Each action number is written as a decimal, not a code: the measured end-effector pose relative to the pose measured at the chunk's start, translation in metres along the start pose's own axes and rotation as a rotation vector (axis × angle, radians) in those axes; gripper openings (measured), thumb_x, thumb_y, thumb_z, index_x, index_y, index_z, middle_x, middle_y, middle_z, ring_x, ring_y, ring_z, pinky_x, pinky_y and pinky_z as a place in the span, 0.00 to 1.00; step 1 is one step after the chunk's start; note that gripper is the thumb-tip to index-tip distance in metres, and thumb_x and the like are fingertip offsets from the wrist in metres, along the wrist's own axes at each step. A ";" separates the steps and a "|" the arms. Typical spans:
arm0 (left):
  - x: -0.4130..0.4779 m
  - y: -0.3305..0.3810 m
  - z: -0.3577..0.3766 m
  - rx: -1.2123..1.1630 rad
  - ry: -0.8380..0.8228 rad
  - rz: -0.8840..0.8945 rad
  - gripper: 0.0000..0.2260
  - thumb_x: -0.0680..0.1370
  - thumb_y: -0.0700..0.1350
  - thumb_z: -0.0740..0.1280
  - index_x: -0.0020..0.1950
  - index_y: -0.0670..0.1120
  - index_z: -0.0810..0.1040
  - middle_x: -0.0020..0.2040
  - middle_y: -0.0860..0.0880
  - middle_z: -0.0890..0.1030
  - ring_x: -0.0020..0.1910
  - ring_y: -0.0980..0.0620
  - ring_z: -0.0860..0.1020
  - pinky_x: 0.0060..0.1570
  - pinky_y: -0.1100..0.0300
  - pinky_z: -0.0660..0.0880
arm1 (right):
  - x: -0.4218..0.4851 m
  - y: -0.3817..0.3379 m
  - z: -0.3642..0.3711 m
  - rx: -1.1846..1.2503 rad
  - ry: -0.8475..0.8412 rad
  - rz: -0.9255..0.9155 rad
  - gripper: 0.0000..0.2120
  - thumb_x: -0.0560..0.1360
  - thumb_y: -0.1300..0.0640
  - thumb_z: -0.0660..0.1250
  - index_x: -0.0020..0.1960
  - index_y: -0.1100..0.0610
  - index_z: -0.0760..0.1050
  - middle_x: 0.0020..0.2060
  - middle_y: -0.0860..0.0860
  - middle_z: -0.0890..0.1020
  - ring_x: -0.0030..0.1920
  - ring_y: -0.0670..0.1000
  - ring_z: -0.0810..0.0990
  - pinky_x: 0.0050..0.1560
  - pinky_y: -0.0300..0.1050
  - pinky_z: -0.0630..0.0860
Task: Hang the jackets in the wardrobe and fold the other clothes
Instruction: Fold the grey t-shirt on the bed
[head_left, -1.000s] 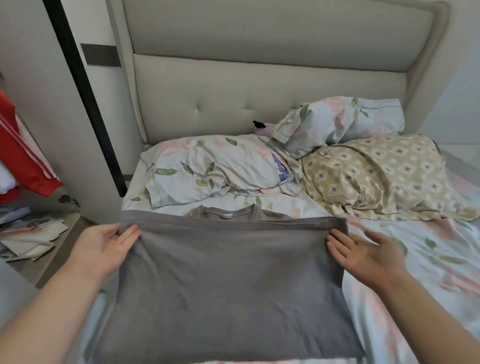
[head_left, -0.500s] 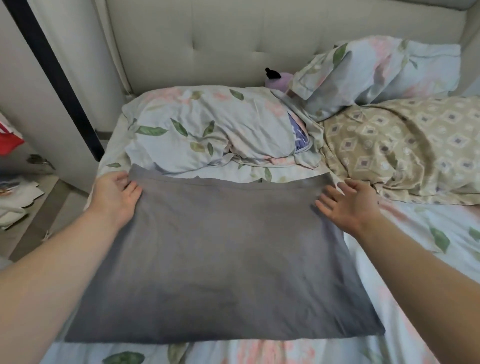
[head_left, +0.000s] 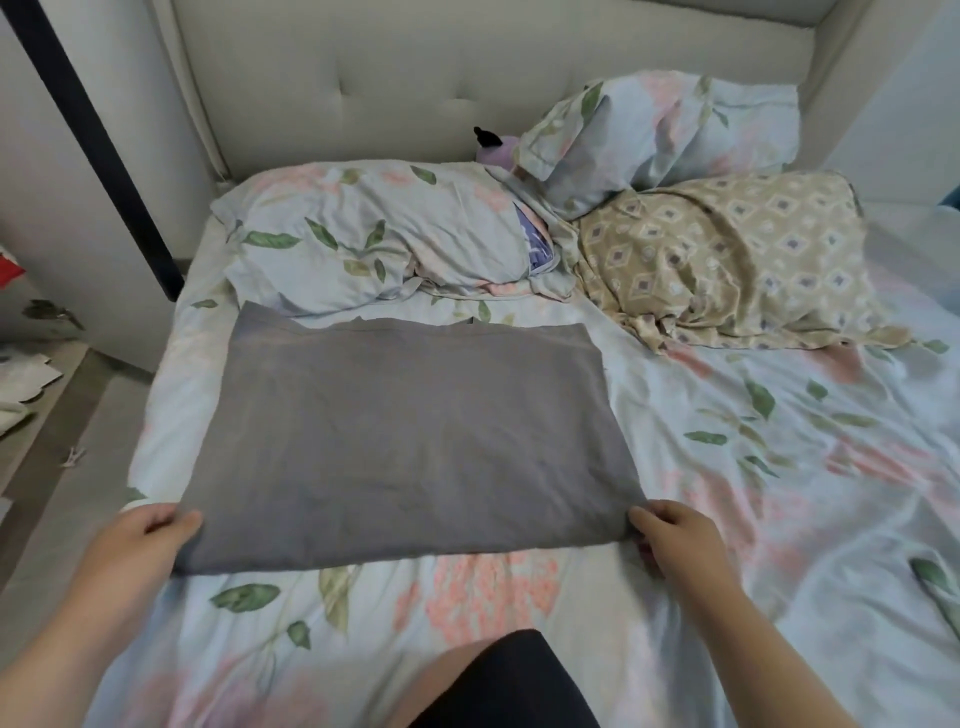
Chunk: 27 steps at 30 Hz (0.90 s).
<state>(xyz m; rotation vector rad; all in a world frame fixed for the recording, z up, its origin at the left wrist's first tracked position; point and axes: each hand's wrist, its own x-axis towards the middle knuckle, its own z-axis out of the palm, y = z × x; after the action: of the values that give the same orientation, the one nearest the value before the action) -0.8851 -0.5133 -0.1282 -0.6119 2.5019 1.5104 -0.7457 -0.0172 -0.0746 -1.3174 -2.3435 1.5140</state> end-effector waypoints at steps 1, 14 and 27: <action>-0.004 0.008 0.000 -0.003 -0.009 -0.005 0.09 0.79 0.42 0.68 0.40 0.40 0.80 0.37 0.39 0.82 0.35 0.41 0.79 0.41 0.46 0.76 | -0.003 -0.001 -0.002 0.110 -0.024 0.043 0.07 0.75 0.62 0.69 0.44 0.67 0.80 0.29 0.56 0.78 0.28 0.53 0.74 0.31 0.45 0.73; -0.038 0.034 -0.033 -0.303 -0.170 -0.400 0.02 0.81 0.38 0.65 0.50 0.40 0.72 0.41 0.36 0.78 0.22 0.49 0.80 0.20 0.60 0.77 | 0.002 -0.007 -0.014 0.532 -0.128 0.408 0.05 0.79 0.65 0.67 0.47 0.67 0.74 0.33 0.58 0.76 0.32 0.55 0.74 0.24 0.42 0.79; -0.073 0.087 -0.049 -0.669 -0.061 -0.161 0.12 0.82 0.33 0.56 0.46 0.44 0.76 0.33 0.41 0.75 0.19 0.56 0.77 0.21 0.67 0.75 | -0.010 -0.051 -0.048 0.598 -0.226 0.130 0.09 0.79 0.70 0.56 0.50 0.63 0.75 0.33 0.56 0.75 0.27 0.51 0.72 0.27 0.41 0.76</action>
<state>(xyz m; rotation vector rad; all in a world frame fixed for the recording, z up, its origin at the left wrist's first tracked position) -0.8513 -0.5017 -0.0095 -0.8073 1.8117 2.2503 -0.7490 0.0032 -0.0066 -1.1981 -1.6913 2.2630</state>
